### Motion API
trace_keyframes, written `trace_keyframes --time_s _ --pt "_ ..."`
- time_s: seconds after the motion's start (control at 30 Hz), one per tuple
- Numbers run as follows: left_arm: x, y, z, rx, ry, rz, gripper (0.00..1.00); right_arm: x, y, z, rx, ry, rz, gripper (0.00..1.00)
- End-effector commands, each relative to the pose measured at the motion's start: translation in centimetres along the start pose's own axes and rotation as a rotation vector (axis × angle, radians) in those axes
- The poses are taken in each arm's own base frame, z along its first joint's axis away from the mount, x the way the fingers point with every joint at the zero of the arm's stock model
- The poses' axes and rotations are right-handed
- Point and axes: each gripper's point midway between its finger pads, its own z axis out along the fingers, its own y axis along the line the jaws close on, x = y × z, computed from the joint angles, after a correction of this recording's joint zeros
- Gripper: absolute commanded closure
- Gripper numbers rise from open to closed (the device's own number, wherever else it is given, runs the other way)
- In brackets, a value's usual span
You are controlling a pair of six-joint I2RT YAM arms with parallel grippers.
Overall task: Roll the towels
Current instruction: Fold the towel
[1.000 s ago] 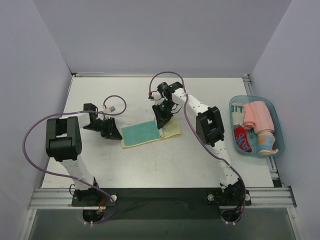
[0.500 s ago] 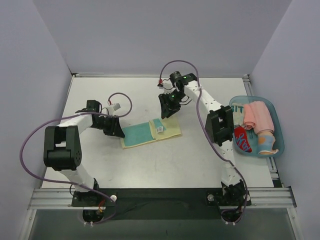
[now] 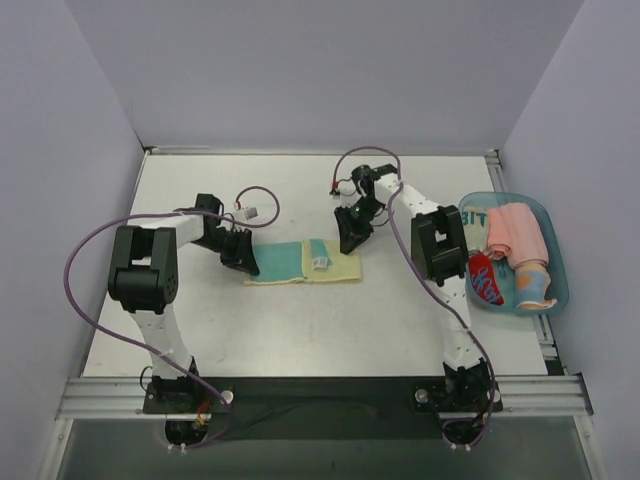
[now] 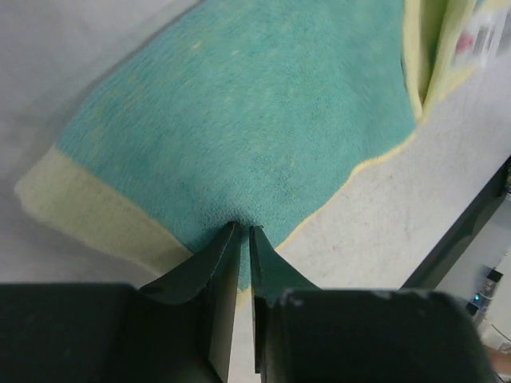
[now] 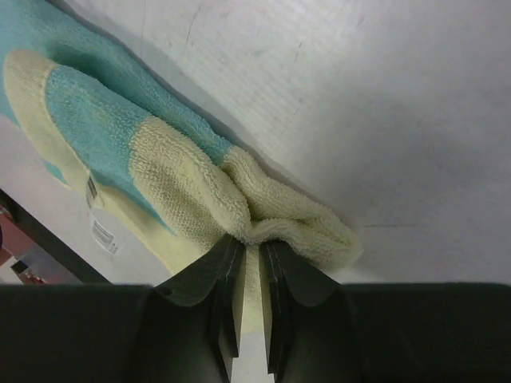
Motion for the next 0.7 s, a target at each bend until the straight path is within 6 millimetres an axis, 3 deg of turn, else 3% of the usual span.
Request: trace_keyframes --time_s 0.0,0.03,0.07,0.13,0.17,0.23,0.3,0.37,0.43,0.47,0.5,0.57,0.67 --pt "-4.2 3.9 0.4 -0.133 -0.042 0.121 0.78 3.8 1.7 -1.2 -0.020 0.077 0.001 0.84" --pt "-5.2 4.1 0.5 -0.133 -0.049 0.136 0.78 5.8 1.9 -0.5 -0.031 0.117 0.024 0.84" --pt "-7.8 4.4 0.7 -0.123 -0.078 0.155 0.77 6.5 3.1 -1.2 -0.049 0.110 0.036 0.84" --pt "-10.0 3.8 0.7 -0.074 -0.090 0.166 0.70 8.0 6.2 -1.3 -0.144 0.131 0.037 0.82" --pt "-12.4 3.3 0.4 -0.055 -0.125 0.179 0.66 9.6 7.8 -1.9 -0.184 0.142 0.035 0.80" --pt "-14.4 2.1 -0.4 -0.017 -0.159 0.199 0.56 10.6 11.5 -2.4 -0.279 0.139 -0.015 0.70" --pt "-16.0 0.6 -2.1 -0.011 -0.209 0.252 0.52 10.5 13.2 -4.1 -0.311 0.096 -0.063 0.65" --pt "-15.5 -0.6 -3.7 -0.027 -0.225 0.292 0.52 9.4 13.6 -5.8 -0.333 0.041 -0.074 0.64" --pt "-14.0 -1.0 -4.2 -0.034 -0.214 0.296 0.52 8.4 12.1 -6.5 -0.306 -0.002 -0.065 0.64" --pt "-13.4 -1.9 -5.0 -0.036 -0.224 0.313 0.53 8.2 10.8 -6.0 -0.268 -0.001 -0.048 0.64" --pt "-11.2 -1.5 -4.2 -0.032 -0.190 0.282 0.53 7.7 10.1 -5.9 -0.252 -0.013 -0.044 0.65" --pt "-10.3 -1.7 -4.2 -0.033 -0.200 0.261 0.54 7.2 8.1 -4.8 -0.219 -0.005 -0.012 0.65" --pt "-8.0 -1.2 -2.7 -0.020 -0.166 0.199 0.56 6.5 5.9 -2.9 -0.158 0.006 -0.007 0.66"
